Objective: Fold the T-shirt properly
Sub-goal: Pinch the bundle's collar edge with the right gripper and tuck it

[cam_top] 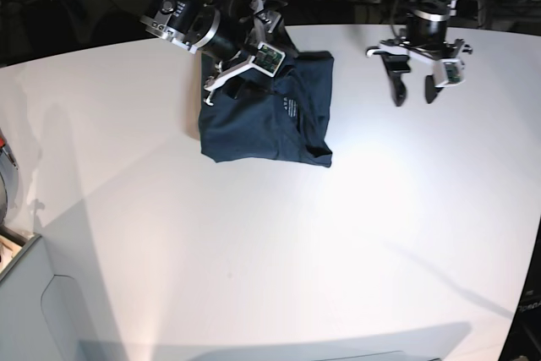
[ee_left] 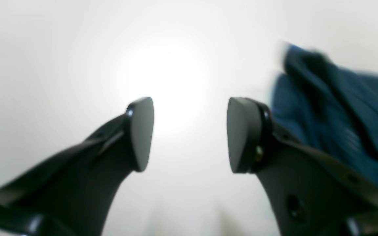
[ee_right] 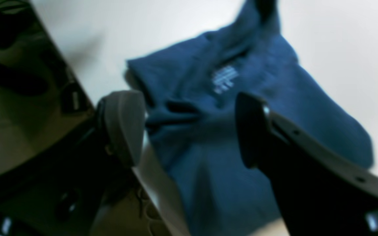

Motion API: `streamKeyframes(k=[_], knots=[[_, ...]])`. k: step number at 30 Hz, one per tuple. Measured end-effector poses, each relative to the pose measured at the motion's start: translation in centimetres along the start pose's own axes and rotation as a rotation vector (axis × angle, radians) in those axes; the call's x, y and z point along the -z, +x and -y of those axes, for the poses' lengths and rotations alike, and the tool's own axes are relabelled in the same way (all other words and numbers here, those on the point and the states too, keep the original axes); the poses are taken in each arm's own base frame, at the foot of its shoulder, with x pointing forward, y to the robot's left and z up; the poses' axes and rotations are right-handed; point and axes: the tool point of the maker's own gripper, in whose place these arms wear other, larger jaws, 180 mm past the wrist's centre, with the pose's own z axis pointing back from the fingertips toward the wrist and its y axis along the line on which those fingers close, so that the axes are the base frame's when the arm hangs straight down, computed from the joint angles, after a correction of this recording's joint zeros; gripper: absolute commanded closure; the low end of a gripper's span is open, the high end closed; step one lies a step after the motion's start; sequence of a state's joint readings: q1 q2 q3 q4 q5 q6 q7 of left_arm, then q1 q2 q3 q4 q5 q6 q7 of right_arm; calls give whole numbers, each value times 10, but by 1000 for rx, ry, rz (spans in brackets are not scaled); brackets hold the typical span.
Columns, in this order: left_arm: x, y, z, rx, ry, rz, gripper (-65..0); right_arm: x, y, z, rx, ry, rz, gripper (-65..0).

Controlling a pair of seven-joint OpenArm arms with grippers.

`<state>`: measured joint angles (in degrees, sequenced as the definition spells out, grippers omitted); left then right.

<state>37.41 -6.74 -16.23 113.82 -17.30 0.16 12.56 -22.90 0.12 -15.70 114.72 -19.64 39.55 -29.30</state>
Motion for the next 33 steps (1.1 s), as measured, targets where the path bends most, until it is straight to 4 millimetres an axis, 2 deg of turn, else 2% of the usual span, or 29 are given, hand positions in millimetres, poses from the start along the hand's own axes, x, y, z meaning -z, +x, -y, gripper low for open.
streamKeyframes(k=[2,5,9,12,15,20,23,25,29,33], knots=[[2,-9,-15,-16,37,-34,-342,9,-11,-5,21,28,-30,-415],[7,-2,-29,-14,73,-5,-342,19,-22,-1,20,40,-61,-415],[8,-6,-30,-22,77,-18,-342,26,-34,-2,34,57,-92,-415],[7,-7,-30,-20,78,-21,-342,27,-35,-5,32,64,-96,-415],[8,-6,-29,-23,75,-17,-342,29,-29,-8,14,78,-83,-416],[7,-8,-29,-26,75,-20,-341,40,3,-51,-64,201,-6,-416],[8,-7,-28,-26,74,-19,-341,45,24,-61,-126,239,40,-416],[8,-7,-29,-25,74,-19,-341,46,28,-56,-131,231,52,-416],[6,-9,-30,-22,78,-23,-341,44,15,-17,-96,126,4,-416],[6,-9,-31,-21,79,-25,-341,41,16,16,-64,43,16,-416]])
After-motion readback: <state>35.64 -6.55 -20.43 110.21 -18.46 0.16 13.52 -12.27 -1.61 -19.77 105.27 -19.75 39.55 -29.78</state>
